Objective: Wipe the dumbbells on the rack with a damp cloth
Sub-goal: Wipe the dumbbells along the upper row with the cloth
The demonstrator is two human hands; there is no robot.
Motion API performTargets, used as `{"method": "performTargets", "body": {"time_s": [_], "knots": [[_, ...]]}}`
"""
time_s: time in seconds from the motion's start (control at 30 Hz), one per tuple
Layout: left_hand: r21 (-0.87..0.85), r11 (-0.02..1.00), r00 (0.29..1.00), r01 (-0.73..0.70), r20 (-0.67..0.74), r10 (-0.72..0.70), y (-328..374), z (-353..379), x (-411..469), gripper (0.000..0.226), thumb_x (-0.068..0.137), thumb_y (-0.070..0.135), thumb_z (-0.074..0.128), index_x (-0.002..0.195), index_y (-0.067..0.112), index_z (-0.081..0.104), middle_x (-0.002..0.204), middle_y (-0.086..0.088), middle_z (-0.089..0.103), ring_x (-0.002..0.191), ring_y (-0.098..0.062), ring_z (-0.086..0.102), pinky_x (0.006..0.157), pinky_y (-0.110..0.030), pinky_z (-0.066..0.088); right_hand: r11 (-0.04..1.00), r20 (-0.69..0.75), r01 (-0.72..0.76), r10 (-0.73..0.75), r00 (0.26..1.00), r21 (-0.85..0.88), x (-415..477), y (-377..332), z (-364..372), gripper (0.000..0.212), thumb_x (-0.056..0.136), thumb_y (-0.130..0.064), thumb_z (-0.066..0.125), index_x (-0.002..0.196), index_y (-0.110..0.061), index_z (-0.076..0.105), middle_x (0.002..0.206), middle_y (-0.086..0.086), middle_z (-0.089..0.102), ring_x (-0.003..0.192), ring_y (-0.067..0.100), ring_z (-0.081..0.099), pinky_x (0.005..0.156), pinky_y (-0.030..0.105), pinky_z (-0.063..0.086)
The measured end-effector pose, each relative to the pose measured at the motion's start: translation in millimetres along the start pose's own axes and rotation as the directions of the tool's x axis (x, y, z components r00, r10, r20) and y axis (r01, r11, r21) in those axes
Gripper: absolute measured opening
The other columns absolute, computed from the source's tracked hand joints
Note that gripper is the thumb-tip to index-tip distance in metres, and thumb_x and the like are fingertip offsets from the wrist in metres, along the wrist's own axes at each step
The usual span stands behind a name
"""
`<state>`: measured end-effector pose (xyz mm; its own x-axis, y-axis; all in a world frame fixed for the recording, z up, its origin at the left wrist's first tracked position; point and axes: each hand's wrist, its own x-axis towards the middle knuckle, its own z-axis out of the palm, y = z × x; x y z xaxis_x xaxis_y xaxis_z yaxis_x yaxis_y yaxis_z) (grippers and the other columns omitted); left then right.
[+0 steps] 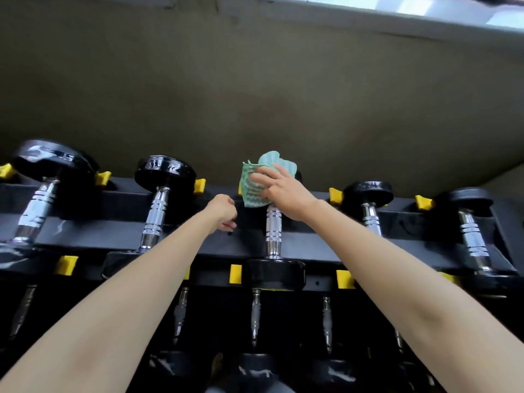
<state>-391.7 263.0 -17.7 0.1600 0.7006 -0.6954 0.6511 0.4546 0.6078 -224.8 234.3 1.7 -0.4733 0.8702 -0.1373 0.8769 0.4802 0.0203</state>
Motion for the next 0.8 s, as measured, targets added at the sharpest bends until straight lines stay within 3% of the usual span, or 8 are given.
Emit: {"method": "performTargets", "body": {"time_s": [0.1, 0.2, 0.33, 0.4, 0.5, 0.57, 0.67, 0.8], "knots": [[-0.052, 0.993, 0.994, -0.107, -0.019, 0.106, 11, 10, -1, 0.046, 0.092, -0.007, 0.036, 0.136, 0.009, 0.037, 0.114, -0.019, 0.052, 0.072, -0.020, 0.058, 0.064, -0.031, 0.052, 0.980, -0.198, -0.045, 0.083, 0.977, 0.192, -25, 6, 14, 0.031, 0.073, 0.014, 0.056, 0.094, -0.002, 0.073, 0.140, 0.013, 0.049, 0.130, 0.040, 0.042, 0.101, 0.047, 0.040], [-0.133, 0.972, 0.980, -0.193, -0.066, 0.186, 18, 18, -3, 0.046, 0.090, -0.010, 0.038, 0.134, 0.005, 0.038, 0.126, -0.018, 0.051, 0.090, -0.025, 0.057, 0.069, -0.034, 0.053, 0.848, -0.071, -0.307, 0.371, 0.926, 0.431, -60, 10, 28, 0.059, 0.080, 0.021, 0.037, 0.128, -0.006, 0.057, 0.155, 0.010, 0.024, 0.141, 0.030, 0.027, 0.110, 0.026, 0.026], [-0.076, 0.941, 0.928, -0.329, -0.208, 0.308, 14, 19, -5, 0.047, 0.086, -0.007, 0.041, 0.130, 0.010, 0.043, 0.090, 0.000, 0.058, 0.095, -0.027, 0.058, 0.084, -0.044, 0.054, 0.293, 0.219, -0.541, 0.688, 0.692, 0.788, -82, 3, 42, 0.060, 0.083, 0.017, 0.031, 0.134, -0.007, 0.051, 0.140, 0.012, 0.048, 0.129, 0.025, 0.044, 0.100, 0.016, 0.030], [-0.011, 0.889, 0.857, -0.457, -0.272, 0.438, 12, 16, -8, 0.039, 0.081, -0.008, 0.045, 0.114, 0.013, 0.046, 0.083, 0.003, 0.054, 0.094, -0.028, 0.058, 0.088, -0.047, 0.051, 0.173, 0.255, -0.506, 0.701, 0.666, 0.845, -70, -4, 34, 0.056, 0.084, 0.015, 0.031, 0.131, -0.005, 0.053, 0.134, 0.011, 0.054, 0.123, 0.021, 0.049, 0.094, 0.016, 0.033], [0.295, 0.711, 0.707, -0.638, -0.142, 0.693, 11, 15, -11, 0.052, 0.073, -0.009, 0.052, 0.121, 0.013, 0.051, 0.100, -0.005, 0.048, 0.095, -0.022, 0.050, 0.090, -0.040, 0.047, 0.220, 0.215, -0.418, 0.600, 0.771, 0.881, -45, -18, 19, 0.052, 0.084, 0.017, 0.034, 0.128, -0.001, 0.055, 0.116, 0.002, 0.060, 0.117, 0.018, 0.046, 0.092, 0.008, 0.028], [0.524, 0.565, 0.662, -0.638, -0.003, 0.750, 12, 13, -12, 0.064, 0.076, -0.002, 0.058, 0.135, 0.021, 0.046, 0.112, -0.007, 0.042, 0.103, -0.023, 0.044, 0.084, -0.038, 0.047, 0.300, 0.208, -0.403, 0.515, 0.831, 0.865, -37, -21, 18, 0.048, 0.089, 0.016, 0.033, 0.131, 0.000, 0.052, 0.100, -0.004, 0.046, 0.111, 0.016, 0.038, 0.088, 0.005, 0.023], [0.715, 0.420, 0.614, -0.559, 0.016, 0.789, 16, 10, -15, 0.056, 0.083, 0.009, 0.062, 0.135, 0.019, 0.045, 0.117, -0.009, 0.042, 0.106, -0.025, 0.040, 0.071, -0.035, 0.047, 0.337, 0.307, -0.448, 0.397, 0.865, 0.828, -40, -17, 22, 0.062, 0.086, 0.020, 0.027, 0.138, -0.008, 0.045, 0.121, 0.008, 0.031, 0.127, 0.021, 0.027, 0.102, 0.010, 0.014], [0.698, 0.253, 0.486, -0.670, 0.154, 0.860, 9, 10, -15, 0.034, 0.081, -0.002, 0.060, 0.114, 0.003, 0.058, 0.116, -0.016, 0.050, 0.105, -0.032, 0.047, 0.071, -0.041, 0.049, 0.340, 0.346, -0.474, 0.373, 0.861, 0.812, -39, -24, 27, 0.067, 0.086, 0.021, 0.027, 0.142, -0.013, 0.040, 0.146, 0.011, 0.015, 0.141, 0.023, 0.012, 0.117, 0.026, 0.010]]}}
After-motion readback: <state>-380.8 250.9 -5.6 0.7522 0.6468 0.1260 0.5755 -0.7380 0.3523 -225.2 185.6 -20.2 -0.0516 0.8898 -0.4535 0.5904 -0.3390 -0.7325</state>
